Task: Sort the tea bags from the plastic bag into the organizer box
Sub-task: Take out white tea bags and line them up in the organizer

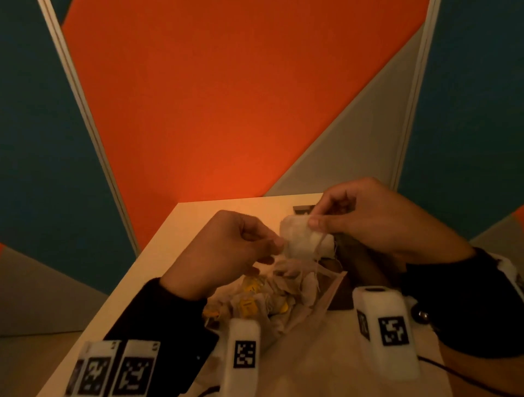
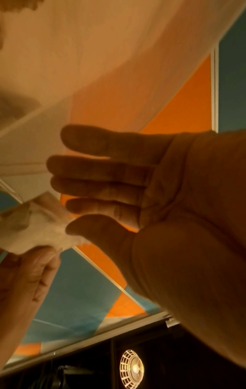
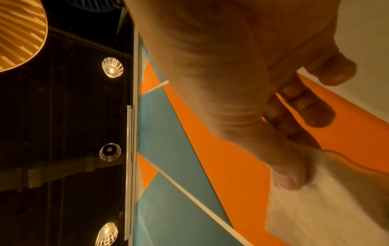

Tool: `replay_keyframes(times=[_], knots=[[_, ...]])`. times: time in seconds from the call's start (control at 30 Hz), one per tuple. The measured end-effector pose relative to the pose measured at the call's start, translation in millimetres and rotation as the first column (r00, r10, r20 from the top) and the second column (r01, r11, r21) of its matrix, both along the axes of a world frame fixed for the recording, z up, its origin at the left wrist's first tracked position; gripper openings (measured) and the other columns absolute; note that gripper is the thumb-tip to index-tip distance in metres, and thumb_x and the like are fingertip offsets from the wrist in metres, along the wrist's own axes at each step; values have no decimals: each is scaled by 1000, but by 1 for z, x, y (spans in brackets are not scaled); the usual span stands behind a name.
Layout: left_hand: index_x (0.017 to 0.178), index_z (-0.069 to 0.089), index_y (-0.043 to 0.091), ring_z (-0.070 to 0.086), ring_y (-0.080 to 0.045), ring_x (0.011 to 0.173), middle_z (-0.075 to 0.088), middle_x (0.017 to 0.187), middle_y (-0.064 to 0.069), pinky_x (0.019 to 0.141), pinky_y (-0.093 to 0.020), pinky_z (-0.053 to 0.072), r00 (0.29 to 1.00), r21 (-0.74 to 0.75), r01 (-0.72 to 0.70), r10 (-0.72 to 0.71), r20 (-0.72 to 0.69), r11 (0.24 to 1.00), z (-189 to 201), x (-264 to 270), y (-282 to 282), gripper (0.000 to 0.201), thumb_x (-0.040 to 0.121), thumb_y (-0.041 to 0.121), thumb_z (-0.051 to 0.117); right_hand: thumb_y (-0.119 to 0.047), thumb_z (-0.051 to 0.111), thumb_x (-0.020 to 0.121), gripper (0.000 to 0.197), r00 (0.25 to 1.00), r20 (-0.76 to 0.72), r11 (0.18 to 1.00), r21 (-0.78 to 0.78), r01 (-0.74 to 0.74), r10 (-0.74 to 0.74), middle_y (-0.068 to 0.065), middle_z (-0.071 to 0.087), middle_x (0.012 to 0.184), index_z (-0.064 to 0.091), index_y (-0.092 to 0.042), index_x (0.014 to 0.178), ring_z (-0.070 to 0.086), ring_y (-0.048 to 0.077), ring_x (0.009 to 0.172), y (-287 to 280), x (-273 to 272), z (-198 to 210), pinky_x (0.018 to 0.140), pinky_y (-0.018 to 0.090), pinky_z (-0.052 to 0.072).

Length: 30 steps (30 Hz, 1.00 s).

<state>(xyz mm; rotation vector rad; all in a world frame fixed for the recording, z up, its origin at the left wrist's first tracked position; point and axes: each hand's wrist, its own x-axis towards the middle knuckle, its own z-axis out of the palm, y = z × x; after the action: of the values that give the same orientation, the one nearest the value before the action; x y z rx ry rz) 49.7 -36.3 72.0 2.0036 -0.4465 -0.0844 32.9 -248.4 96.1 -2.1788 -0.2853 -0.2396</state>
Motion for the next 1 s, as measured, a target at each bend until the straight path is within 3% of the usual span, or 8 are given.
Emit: replay_keyframes(times=[0.1, 0.17, 0.3, 0.53, 0.6, 0.7, 0.87, 1.0], knots=[[80, 76, 13, 72, -25, 81, 75, 79, -10, 72, -48, 57, 1000, 193, 29, -29, -4, 981, -6, 5, -1, 25, 85, 36, 69, -17, 77, 80, 4, 996, -15, 995, 51, 88, -88, -1, 75, 80, 76, -15, 83, 70, 10, 79, -22, 11, 4, 73, 24, 55], [72, 76, 19, 64, -20, 65, 70, 70, -11, 65, -45, 54, 998, 321, 47, -59, 29, 946, -9, 7, -3, 31, 85, 45, 67, -15, 76, 81, 4, 986, -33, 986, 32, 162, -161, -1, 74, 82, 75, -13, 85, 68, 10, 80, -33, 28, 4, 71, 23, 50], [63, 72, 23, 42, -7, 51, 59, 57, -5, 55, -30, 35, 994, 497, 27, -76, 78, 867, -11, 8, -2, 39, 85, 53, 62, -11, 75, 83, 3, 970, -128, 979, -45, 201, -205, 3, 71, 85, 72, -11, 83, 62, 12, 81, -41, 68, -9, 71, 24, 46], [77, 76, 19, 62, -16, 67, 74, 80, -7, 59, -28, 42, 993, 530, -78, 15, 121, 844, -8, 10, 7, 37, 86, 52, 63, -13, 73, 84, 7, 923, -293, 960, -198, 197, -250, 2, 68, 89, 73, -9, 91, 58, 15, 82, -54, 99, -46, 71, 27, 48], [69, 72, 16, 61, -17, 63, 70, 70, -3, 57, -29, 42, 992, 538, -86, 23, 122, 839, -7, 11, 6, 41, 86, 52, 63, -15, 72, 85, 10, 896, -345, 944, -267, 193, -280, 3, 68, 96, 73, -11, 94, 59, 18, 88, -57, 101, -51, 78, 32, 50], [51, 56, 14, 41, -12, 49, 49, 53, 1, 51, -27, 30, 993, 541, -90, 35, 112, 836, -7, 10, 5, 52, 87, 50, 63, -19, 72, 86, 14, 842, -424, 897, -418, 144, -333, 2, 66, 88, 73, -13, 98, 58, 17, 82, -57, 106, -57, 66, 28, 46], [89, 76, 21, 60, 0, 79, 72, 93, 8, 63, -20, 44, 995, 548, -79, 32, 95, 833, -13, 14, 3, 26, 91, 41, 61, -20, 76, 82, 20, 789, -494, 837, -545, 47, -366, 5, 69, 87, 74, -10, 99, 63, 23, 85, -48, 122, -61, 80, 39, 54], [110, 72, 21, 60, -10, 106, 67, 117, 7, 79, -20, 40, 992, 559, -91, 27, 122, 824, -16, 19, 5, 23, 94, 32, 60, -29, 86, 62, 27, 776, -501, 787, -617, -10, -383, 6, 74, 90, 78, -19, 85, 69, 29, 91, -64, 159, -73, 84, 47, 58]])
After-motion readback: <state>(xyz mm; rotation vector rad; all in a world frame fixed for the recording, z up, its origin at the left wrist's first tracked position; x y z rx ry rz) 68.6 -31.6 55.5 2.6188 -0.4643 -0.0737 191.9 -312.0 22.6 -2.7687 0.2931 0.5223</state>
